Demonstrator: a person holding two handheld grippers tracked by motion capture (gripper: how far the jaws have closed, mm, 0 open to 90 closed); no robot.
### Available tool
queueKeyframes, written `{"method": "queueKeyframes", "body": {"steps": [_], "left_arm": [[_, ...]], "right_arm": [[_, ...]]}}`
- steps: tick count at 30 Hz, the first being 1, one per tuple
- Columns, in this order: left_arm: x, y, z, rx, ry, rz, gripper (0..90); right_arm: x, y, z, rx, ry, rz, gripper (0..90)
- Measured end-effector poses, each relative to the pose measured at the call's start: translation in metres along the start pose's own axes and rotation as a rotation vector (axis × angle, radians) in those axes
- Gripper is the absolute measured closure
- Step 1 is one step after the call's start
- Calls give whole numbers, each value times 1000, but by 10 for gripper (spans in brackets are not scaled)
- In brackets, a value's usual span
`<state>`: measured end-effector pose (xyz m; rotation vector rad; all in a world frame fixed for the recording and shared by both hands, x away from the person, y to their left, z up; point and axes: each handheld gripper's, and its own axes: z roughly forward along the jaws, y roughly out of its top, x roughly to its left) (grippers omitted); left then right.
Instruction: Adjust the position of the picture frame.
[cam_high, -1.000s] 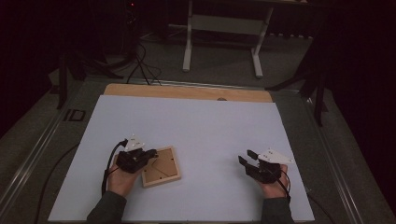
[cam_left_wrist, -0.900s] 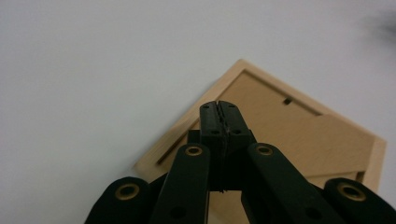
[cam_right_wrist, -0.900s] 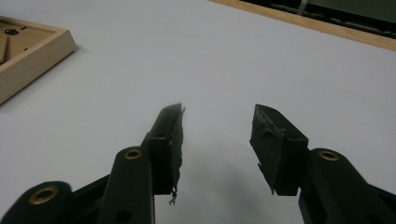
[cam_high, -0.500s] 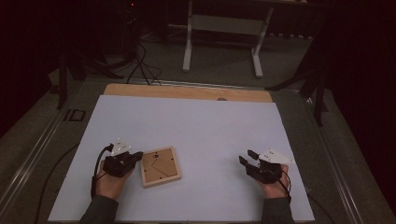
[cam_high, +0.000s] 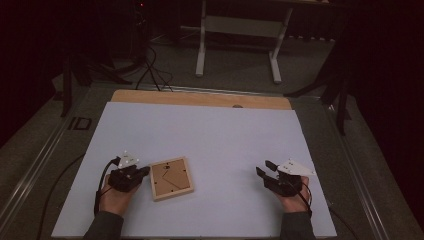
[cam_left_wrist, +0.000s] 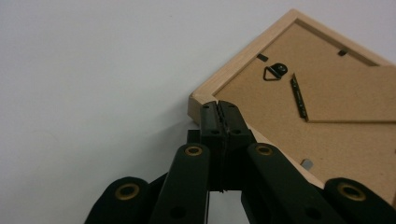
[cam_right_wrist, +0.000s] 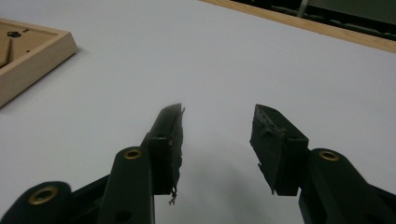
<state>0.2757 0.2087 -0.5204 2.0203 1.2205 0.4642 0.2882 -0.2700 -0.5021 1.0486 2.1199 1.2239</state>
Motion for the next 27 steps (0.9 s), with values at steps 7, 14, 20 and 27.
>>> {"method": "queueKeyframes", "body": {"steps": [7, 14, 20, 27], "left_arm": [[-5, 5, 9, -15, -18, 4, 900], [-27, 12, 24, -29, -91, 38, 900], [-43, 14, 29, -41, -137, 61, 900], [-48, 16, 20, -72, -127, 70, 898]], "right_arm": [[2, 0, 2, 6, 6, -9, 528], [5, 2, 4, 8, 13, -13, 528], [11, 4, 8, 9, 28, -21, 526], [19, 9, 13, -7, 53, -8, 527]]}}
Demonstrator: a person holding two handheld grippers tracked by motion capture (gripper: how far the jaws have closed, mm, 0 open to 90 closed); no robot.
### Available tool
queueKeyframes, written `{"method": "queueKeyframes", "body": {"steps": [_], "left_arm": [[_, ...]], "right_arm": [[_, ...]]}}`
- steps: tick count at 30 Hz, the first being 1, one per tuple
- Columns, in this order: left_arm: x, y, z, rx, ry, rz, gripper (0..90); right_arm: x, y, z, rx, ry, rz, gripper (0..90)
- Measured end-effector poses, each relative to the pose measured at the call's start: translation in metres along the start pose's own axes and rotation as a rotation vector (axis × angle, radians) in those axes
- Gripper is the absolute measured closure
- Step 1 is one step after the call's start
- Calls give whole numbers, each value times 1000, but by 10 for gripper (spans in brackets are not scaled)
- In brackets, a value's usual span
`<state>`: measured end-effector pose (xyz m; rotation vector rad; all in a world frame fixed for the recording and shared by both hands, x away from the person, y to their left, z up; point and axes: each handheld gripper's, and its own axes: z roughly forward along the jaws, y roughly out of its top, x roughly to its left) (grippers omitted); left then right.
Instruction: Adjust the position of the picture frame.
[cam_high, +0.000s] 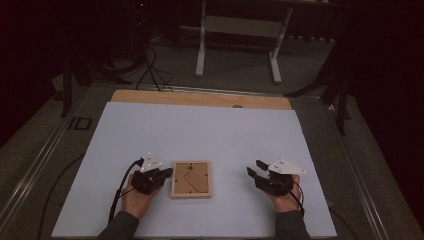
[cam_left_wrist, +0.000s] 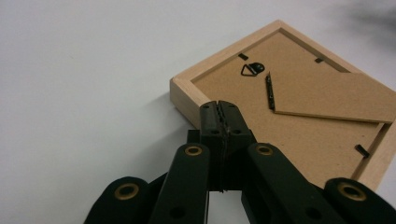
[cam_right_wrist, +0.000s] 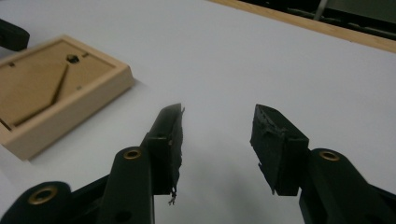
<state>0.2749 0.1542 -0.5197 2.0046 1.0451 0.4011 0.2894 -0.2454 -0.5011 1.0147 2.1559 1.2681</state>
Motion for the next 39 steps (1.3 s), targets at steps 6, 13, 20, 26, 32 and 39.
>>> {"method": "queueKeyframes", "body": {"steps": [6, 13, 20, 26, 32, 39], "left_arm": [[-16, 1, -10, -20, -34, 43, 897], [-33, -4, -15, -10, -87, 76, 897], [-41, -9, -17, 2, -126, 95, 896], [-49, -15, -17, 13, -146, 109, 896], [-53, -16, -15, 22, -158, 120, 896], [-59, -19, -16, 30, -181, 137, 896]], "right_arm": [[10, 10, 7, -17, 22, -12, 546], [24, 24, 27, -19, 52, -14, 598], [42, 37, 53, -18, 119, -13, 702], [55, 38, 76, 24, 149, -57, 867], [68, 41, 96, 66, 175, -101, 895], [78, 40, 113, 121, 166, -155, 896]]}}
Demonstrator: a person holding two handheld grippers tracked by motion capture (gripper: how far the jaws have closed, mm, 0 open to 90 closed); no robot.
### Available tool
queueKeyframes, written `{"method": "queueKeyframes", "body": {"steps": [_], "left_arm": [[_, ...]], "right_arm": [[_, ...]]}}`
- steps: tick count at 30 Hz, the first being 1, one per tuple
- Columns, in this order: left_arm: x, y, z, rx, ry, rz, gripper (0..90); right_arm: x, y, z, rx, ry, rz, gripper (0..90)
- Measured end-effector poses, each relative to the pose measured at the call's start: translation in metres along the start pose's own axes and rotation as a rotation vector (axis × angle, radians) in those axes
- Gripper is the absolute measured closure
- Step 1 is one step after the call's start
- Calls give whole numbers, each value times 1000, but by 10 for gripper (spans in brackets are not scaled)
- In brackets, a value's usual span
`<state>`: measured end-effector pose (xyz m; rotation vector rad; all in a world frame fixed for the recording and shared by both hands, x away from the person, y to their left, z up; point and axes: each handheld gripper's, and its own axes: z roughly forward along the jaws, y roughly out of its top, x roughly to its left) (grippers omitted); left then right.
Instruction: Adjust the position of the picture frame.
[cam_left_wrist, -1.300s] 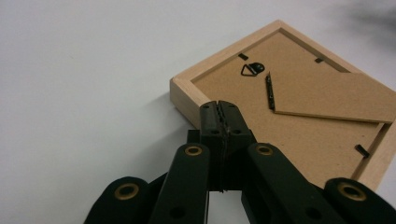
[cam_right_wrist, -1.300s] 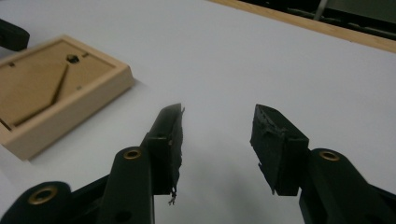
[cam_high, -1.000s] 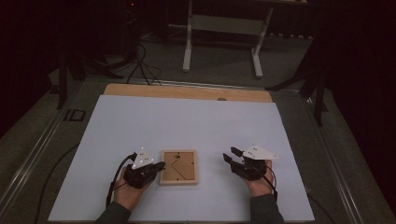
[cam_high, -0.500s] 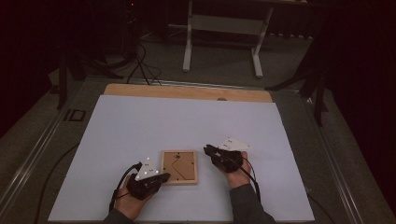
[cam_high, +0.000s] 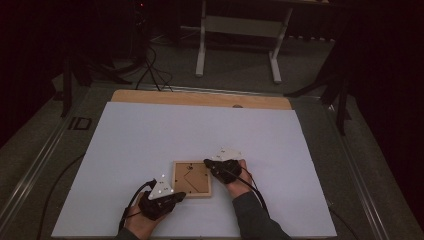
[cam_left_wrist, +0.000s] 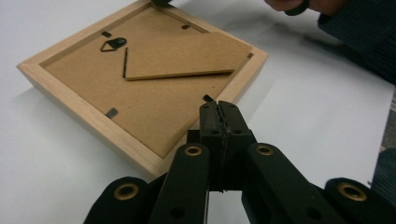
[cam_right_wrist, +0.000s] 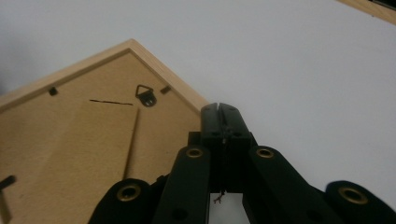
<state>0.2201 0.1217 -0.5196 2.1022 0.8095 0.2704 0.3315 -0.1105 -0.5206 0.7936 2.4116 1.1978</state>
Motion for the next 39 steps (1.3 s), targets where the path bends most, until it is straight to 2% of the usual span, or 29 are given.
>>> {"method": "queueKeyframes", "body": {"steps": [6, 12, 18, 23, 29, 32, 37, 39], "left_arm": [[-1, -2, 4, 34, 24, 8, 897], [-2, -2, 5, 39, 32, 19, 897], [-1, -1, 5, 44, 51, 45, 898], [5, -1, 5, 41, 74, 39, 898], [18, 2, 8, 28, 111, 15, 898], [25, 3, 10, 12, 133, -14, 898], [41, 6, 13, -5, 146, -55, 898], [47, 6, 14, -12, 145, -80, 898]], "right_arm": [[-2, 1, 1, 8, -9, 0, 896], [-2, 2, 2, 4, -10, -3, 896], [3, 3, 7, 22, -3, -35, 896], [-1, 3, 8, 23, -6, -15, 896], [-4, 0, -1, 43, -31, -13, 897], [-6, -4, -5, 44, -32, -9, 897], [-5, -7, -11, 45, -27, 4, 897], [-5, -9, -12, 41, -49, -11, 896]]}}
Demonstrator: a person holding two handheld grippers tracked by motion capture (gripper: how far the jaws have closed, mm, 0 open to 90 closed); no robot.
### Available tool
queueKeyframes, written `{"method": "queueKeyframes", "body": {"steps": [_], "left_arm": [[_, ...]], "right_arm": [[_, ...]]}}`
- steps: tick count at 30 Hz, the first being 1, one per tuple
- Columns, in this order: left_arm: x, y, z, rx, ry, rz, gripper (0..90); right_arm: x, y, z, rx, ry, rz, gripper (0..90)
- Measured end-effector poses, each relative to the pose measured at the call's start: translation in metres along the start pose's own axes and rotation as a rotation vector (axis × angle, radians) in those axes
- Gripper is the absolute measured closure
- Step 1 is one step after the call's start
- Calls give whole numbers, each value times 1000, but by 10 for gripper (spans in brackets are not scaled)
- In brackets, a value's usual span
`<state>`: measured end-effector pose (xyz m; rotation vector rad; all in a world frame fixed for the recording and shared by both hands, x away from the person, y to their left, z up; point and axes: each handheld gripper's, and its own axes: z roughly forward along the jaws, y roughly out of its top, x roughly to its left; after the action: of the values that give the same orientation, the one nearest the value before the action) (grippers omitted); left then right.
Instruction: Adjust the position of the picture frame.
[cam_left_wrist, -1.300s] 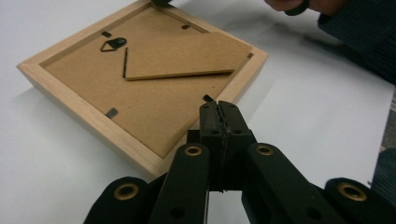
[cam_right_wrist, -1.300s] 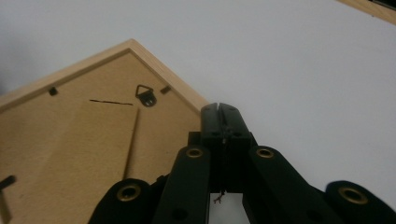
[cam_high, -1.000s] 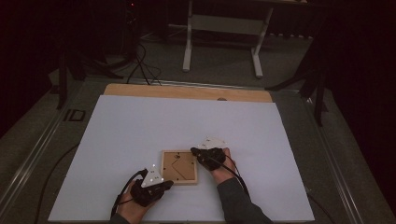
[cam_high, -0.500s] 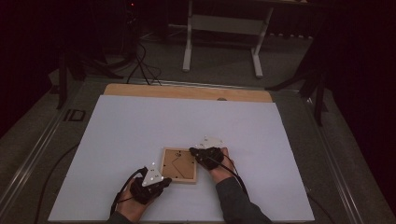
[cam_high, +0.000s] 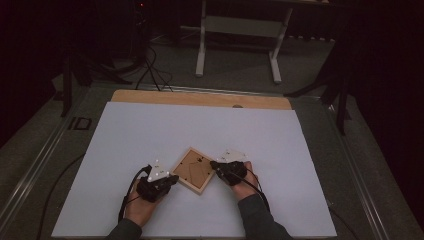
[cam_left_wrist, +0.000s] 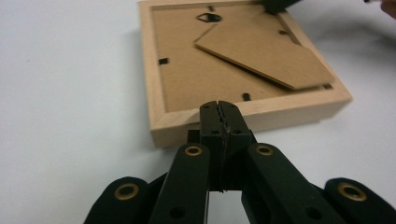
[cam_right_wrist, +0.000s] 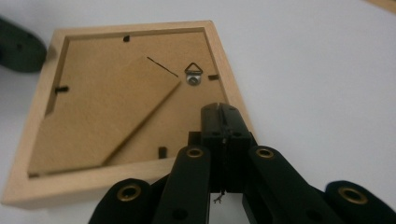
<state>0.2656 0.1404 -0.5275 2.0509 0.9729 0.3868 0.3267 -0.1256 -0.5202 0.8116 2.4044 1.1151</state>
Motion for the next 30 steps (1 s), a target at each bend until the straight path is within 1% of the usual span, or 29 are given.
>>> {"method": "queueKeyframes", "body": {"steps": [1, 2, 3, 4, 5, 6, 7, 9, 10, 11, 12, 13, 17, 20, 21, 23, 24, 25, 28, 30], "left_arm": [[0, 0, 0, 0, 0, 0, 897], [4, 0, 1, -1, 3, -12, 897], [5, 0, 1, 0, 6, -16, 897], [6, 1, 2, -4, 6, -23, 898], [8, 1, 2, -6, 7, -27, 898], [8, 1, 3, -8, 8, -33, 897], [10, 2, 4, -9, 8, -41, 897], [13, 3, 5, -11, -4, -78, 898], [15, 4, 6, -10, -7, -85, 897], [15, 5, 7, -7, 1, -80, 898], [15, 7, 8, -9, 3, -75, 897], [16, 9, 9, -15, 2, -79, 898], [20, 13, 15, -28, 12, -95, 898], [24, 16, 19, -33, 22, -106, 898], [25, 17, 20, -32, 28, -104, 898], [25, 20, 22, -31, 44, -101, 897], [24, 20, 23, -38, 60, -102, 897], [23, 19, 23, -34, 66, -99, 897], [21, 15, 21, -29, 62, -94, 892], [20, 8, 18, -22, 65, -105, 886]], "right_arm": [[0, 0, 0, 0, 0, 0, 896], [-2, -1, 0, -8, -12, 13, 896], [-7, -1, 1, -32, -15, 56, 896], [-9, -1, 1, -40, -27, 73, 896], [-10, 0, 1, -34, -56, 85, 896], [-12, 0, 2, -32, -71, 99, 897], [-14, -1, 2, -36, -77, 113, 897], [-16, -1, 3, -17, -106, 123, 896], [-17, -2, 3, -11, -116, 122, 897], [-18, -3, 3, -5, -123, 128, 897], [-19, -4, 3, -1, -120, 137, 897], [-19, -5, 2, 9, -123, 141, 897], [-20, -6, 0, 25, -117, 137, 897], [-17, -10, -2, 43, -87, 136, 897], [-16, -11, -3, 48, -86, 129, 897], [-13, -15, -5, 51, -79, 133, 897], [-12, -16, -6, 48, -74, 138, 897], [-11, -17, -8, 48, -67, 139, 897], [-8, -18, -10, 53, -50, 133, 897], [-7, -19, -12, 55, -41, 134, 897]]}}
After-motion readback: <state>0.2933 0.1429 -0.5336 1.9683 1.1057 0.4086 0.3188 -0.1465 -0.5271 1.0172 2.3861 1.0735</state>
